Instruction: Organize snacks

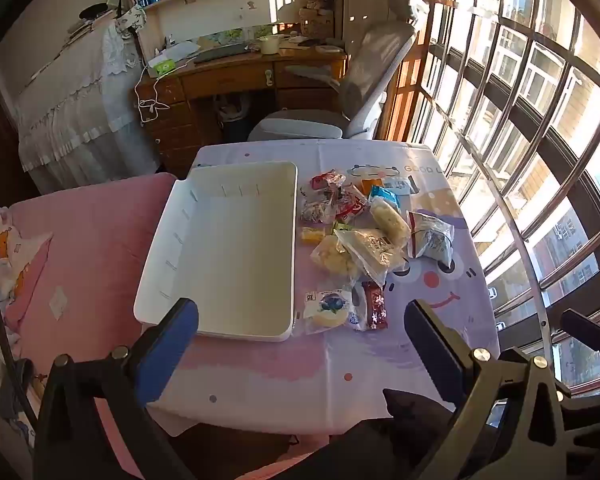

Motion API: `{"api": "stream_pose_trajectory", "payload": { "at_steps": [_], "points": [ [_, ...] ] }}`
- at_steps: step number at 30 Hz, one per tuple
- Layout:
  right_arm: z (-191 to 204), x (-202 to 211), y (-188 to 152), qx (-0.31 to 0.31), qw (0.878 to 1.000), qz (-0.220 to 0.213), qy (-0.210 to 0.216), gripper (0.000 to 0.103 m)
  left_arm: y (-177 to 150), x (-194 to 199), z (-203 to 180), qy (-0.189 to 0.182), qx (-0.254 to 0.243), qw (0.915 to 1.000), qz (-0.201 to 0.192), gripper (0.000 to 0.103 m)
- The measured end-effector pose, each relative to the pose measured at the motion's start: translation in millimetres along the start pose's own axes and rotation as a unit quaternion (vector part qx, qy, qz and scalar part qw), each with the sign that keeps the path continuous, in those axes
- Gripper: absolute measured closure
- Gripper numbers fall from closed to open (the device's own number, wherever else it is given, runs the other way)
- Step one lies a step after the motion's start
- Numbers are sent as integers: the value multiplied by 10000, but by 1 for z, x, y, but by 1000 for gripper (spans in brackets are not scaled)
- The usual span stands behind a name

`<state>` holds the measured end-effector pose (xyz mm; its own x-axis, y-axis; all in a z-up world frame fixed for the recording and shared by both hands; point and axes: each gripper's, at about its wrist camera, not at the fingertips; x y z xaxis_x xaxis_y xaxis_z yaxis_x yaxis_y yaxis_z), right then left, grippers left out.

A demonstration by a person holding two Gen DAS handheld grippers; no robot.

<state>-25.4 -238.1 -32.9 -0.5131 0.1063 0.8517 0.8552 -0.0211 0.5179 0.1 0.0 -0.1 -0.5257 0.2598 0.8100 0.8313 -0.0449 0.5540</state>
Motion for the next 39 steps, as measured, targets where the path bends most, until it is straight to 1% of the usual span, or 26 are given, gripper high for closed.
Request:
{"api": "stream_pose_trajectory", "payload": {
  "at_steps": [20, 21, 39],
  "points": [
    [4, -2, 2, -1, 10000, 6, -48, 0, 0, 0, 0, -2, -9, 10000, -5, 1],
    [4, -2, 2, -8, 10000, 1, -57, 0, 5, 1, 4, 2, -8, 10000, -4, 1],
    [7, -1, 2, -27, 9999, -4, -104, 0, 2, 2, 6, 5, 6, 10000, -13, 1]
  ]
}}
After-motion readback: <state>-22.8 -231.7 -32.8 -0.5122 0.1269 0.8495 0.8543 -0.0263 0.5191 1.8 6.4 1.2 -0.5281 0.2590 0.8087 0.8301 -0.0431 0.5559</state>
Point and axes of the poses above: each gripper's, at about its wrist camera, not at the fingertips, and x roughly against the way its jaws point, z to its left, y to its top, and after that the axes turned 15 degrees about -y, right-handed
